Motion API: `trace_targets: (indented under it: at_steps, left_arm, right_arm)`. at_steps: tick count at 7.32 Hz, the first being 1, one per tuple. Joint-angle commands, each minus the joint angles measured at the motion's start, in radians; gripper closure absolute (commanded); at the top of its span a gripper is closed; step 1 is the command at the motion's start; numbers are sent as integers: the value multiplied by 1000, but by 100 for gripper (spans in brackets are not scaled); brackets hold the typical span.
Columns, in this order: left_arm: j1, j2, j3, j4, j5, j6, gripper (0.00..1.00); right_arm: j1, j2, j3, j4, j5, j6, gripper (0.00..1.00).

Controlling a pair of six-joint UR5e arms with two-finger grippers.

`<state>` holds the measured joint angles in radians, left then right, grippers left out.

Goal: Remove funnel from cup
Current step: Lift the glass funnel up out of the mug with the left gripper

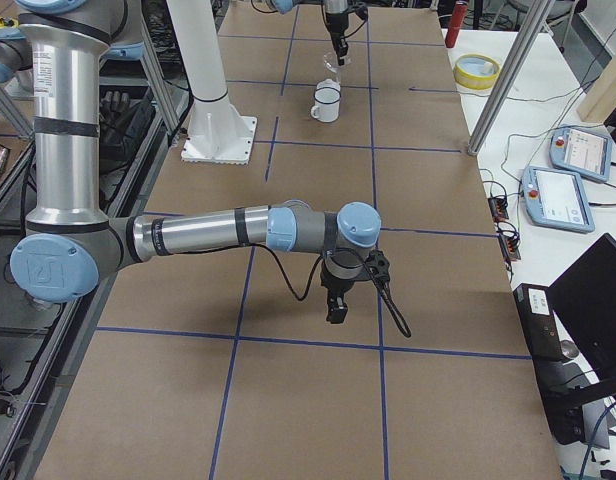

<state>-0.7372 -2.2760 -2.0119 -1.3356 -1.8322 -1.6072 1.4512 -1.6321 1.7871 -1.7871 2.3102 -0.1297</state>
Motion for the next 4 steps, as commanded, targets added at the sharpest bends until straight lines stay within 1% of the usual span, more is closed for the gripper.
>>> trace_targets:
  at_steps: [1, 2, 3, 4]
  left_arm:
    - [-53, 4, 190, -316, 184, -304, 100]
    - [-66, 4, 299, -459, 270, -380, 100]
    - [-73, 4, 443, -603, 319, -454, 100]
    - [-74, 4, 605, -802, 420, -527, 100]
  right_arm:
    - [0, 0, 0, 0, 0, -1, 0]
    - [0, 0, 0, 0, 0, 1, 0]
    - [0, 0, 0, 0, 0, -1, 0]
    - [0, 0, 0, 0, 0, -1, 0]
